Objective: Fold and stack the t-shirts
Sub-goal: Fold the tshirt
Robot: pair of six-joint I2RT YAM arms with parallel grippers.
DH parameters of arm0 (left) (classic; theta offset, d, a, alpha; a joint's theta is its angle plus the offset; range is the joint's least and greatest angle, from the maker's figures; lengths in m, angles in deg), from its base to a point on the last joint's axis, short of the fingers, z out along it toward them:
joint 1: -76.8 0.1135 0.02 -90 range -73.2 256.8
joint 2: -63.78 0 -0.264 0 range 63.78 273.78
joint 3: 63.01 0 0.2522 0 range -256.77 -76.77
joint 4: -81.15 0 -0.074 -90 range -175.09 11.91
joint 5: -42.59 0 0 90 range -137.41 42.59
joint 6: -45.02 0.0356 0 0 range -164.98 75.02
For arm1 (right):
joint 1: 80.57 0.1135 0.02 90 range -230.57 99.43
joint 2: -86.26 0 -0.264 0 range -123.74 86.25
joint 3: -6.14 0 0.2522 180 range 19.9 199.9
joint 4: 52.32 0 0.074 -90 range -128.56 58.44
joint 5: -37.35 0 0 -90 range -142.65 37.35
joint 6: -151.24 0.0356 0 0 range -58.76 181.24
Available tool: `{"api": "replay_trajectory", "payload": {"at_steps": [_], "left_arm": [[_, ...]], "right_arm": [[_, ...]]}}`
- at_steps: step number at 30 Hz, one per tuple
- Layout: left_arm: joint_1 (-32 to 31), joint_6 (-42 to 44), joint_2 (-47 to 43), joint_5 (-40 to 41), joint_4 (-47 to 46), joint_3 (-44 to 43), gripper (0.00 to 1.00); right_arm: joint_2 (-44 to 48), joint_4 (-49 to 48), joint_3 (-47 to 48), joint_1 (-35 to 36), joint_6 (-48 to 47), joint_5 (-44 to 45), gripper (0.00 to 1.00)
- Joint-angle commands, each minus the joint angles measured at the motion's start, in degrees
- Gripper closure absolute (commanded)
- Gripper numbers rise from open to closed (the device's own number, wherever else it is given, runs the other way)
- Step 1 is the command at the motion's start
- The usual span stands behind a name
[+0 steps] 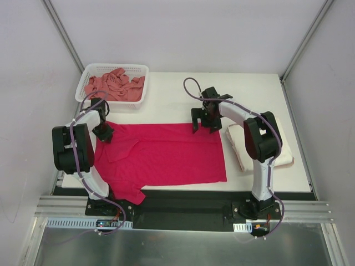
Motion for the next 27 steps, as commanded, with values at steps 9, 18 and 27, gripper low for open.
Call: {"api": "replay_trajectory", "payload": {"at_steps": [9, 18, 27], "left_arm": [[-2.9, 0.5, 7.3, -5.3, -1.2, -8.2, 1.0], [-3.2, 0.6, 11.5, -6.4, -1.0, -14.2, 1.0], [-3.9, 0.6, 13.8, -5.8, -1.1, -17.9, 0.95]], "right_arm": [[-6.1, 4.2, 5.3, -5.8, 0.0, 4.7, 0.03], [-9.1, 4.6, 10.9, -7.6, -0.3, 3.7, 0.03], [-8.7, 4.4, 11.0, -8.1, 0.5, 5.3, 0.03]]}}
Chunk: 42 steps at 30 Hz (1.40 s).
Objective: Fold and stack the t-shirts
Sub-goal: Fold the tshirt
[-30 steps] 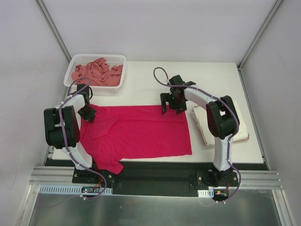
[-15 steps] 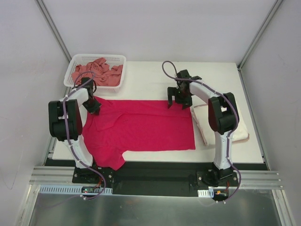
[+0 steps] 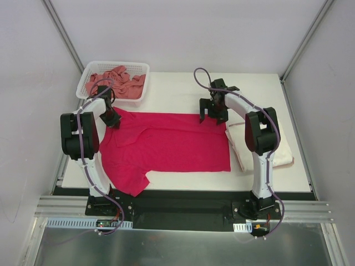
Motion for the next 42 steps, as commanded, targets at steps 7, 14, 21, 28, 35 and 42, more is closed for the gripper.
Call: {"api": "replay_trajectory", "payload": {"at_steps": [7, 14, 21, 28, 35, 42], "left_arm": [[-1.5, 0.1, 2.2, 1.6, -0.5, -3.9, 0.91], [-3.3, -0.1, -8.4, 2.0, -0.3, 1.3, 0.71], [-5.0, -1.9, -24.0, 3.3, 1.6, 11.0, 0.29], [-13.2, -6.6, -45.0, 2.4, 7.7, 25.2, 0.01], [-31.2, -23.2, -63.3, 5.5, 23.6, 36.5, 0.07], [-48.7, -42.2, -62.2, 6.5, 39.7, 40.3, 0.21]], "right_arm": [[2.2, -2.6, -4.7, -0.8, 0.7, 1.6, 0.03], [8.6, -3.3, -7.8, 1.0, -1.1, 2.4, 0.03], [17.1, -3.9, -14.1, 4.1, -1.1, 4.6, 0.03], [26.3, -4.9, -20.7, 9.0, -0.1, 9.1, 0.03], [38.9, -7.9, -34.4, 13.1, 4.2, 11.1, 0.03], [43.7, -7.9, -40.0, 13.5, 5.8, 13.2, 0.03]]}}
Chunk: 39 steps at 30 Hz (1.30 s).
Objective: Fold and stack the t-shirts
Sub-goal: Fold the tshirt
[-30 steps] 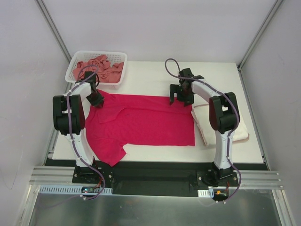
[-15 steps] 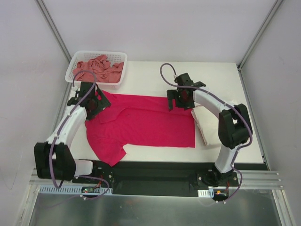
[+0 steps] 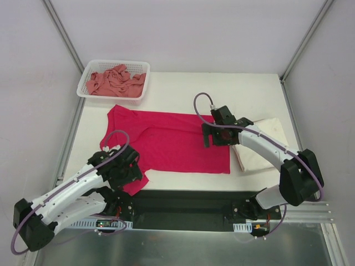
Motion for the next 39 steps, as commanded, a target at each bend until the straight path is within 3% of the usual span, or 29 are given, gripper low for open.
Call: {"api": "replay_trajectory", "payload": {"at_steps": [1, 6, 9, 14, 21, 24, 25, 32, 35, 36, 39], "left_arm": [[-7.6, -15.7, 3.8, 2.5, 13.7, 1.2, 0.23], [-10.1, -19.0, 6.4, 1.3, 12.4, 2.7, 0.44], [-10.1, -19.1, 7.9, 0.7, 8.3, 6.2, 0.46], [-10.1, -18.4, 12.1, 6.2, 3.1, 5.9, 0.46], [-9.4, -17.3, 25.1, 11.6, 0.1, 2.4, 0.5], [-8.9, -17.4, 29.5, 12.1, 0.0, 1.2, 0.67], [-8.8, -17.5, 29.9, 12.3, -0.1, 1.1, 0.71], [-8.3, -17.8, 27.9, 15.7, -0.7, 2.4, 0.72], [-7.4, -17.4, 26.8, 16.4, -1.8, 2.8, 0.84], [-7.2, -16.7, 26.4, 16.6, -2.8, 2.8, 0.97], [-7.2, -15.4, 25.1, 17.1, -3.6, 2.7, 1.0]], "right_arm": [[3.1, -1.2, -1.6, 0.3, 2.5, 3.1, 0.03], [2.8, -1.2, -2.6, 0.2, 2.6, 3.6, 0.03], [3.6, -1.2, -3.2, 0.2, 2.8, 4.9, 0.03], [4.7, -1.4, -3.4, 0.2, 2.8, 4.3, 0.03], [6.2, -1.4, -4.4, 0.2, 3.6, 4.7, 0.03], [8.3, -1.7, -5.9, 0.2, 4.7, 4.9, 0.03], [8.9, -1.7, -6.6, 0.3, 5.1, 4.9, 0.03], [16.9, -1.8, -13.4, 0.6, 8.1, 3.6, 0.03], [21.0, -0.9, -15.7, 2.0, 8.7, 1.8, 0.03], [22.4, 0.2, -16.0, 2.8, 8.7, 2.0, 0.03], [24.6, 4.2, -16.5, 6.6, 9.8, 4.7, 0.03]]}}
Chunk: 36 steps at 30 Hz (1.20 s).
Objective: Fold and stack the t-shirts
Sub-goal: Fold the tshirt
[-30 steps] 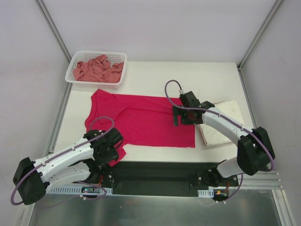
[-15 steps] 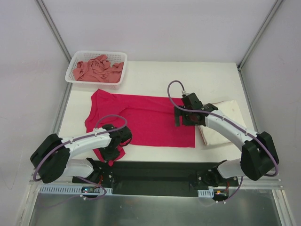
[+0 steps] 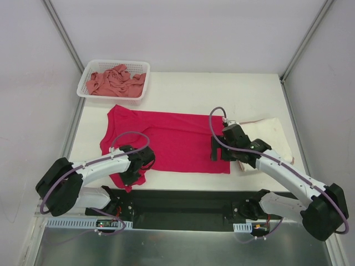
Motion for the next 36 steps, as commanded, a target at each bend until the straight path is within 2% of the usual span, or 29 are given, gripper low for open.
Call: {"api": "replay_trajectory", "payload": {"at_steps": [1, 7, 14, 15, 17, 18, 20, 27, 34, 36], "left_arm": [[0.7, 1.5, -3.2, 4.2, -2.1, 0.4, 1.0], [0.7, 6.8, -9.8, 2.5, -1.9, 0.0, 1.0], [0.6, 11.7, -10.8, -3.2, 0.0, -1.5, 1.0], [0.7, 11.8, -10.6, -3.2, 0.8, -1.8, 1.0], [0.7, 11.2, -10.3, -2.4, 3.0, -2.8, 1.0], [0.6, 10.5, -10.3, -1.8, 5.2, -3.1, 1.0], [0.7, 9.9, -10.5, -0.5, 6.9, -4.0, 1.0], [0.7, 10.3, -11.5, 1.4, 9.9, -6.5, 1.0], [0.9, 10.4, -12.3, 2.9, 10.6, -7.9, 1.0], [1.4, 10.6, -12.3, 3.8, 10.7, -8.4, 1.0]], "right_arm": [[4.0, 5.5, -0.6, 4.9, 4.0, 2.3, 0.03], [4.0, 7.1, -5.8, 8.2, 13.4, 4.7, 0.03], [-0.7, 3.2, -8.2, 9.3, 21.5, 10.7, 0.01], [-1.0, 2.9, -8.4, 9.3, 22.8, 11.1, 0.08], [-1.7, 2.5, -9.2, 9.3, 23.9, 11.9, 0.13], [-1.9, 2.4, -9.4, 9.2, 24.8, 12.0, 0.21], [-2.6, 2.1, -10.0, 9.4, 25.2, 11.9, 0.26], [-5.9, 2.0, -9.6, 9.3, 24.6, 14.8, 0.51], [-10.3, 0.2, -9.1, 9.4, 23.7, 15.5, 0.62], [-11.5, -0.2, -8.8, 9.4, 23.0, 15.4, 0.71]]}}
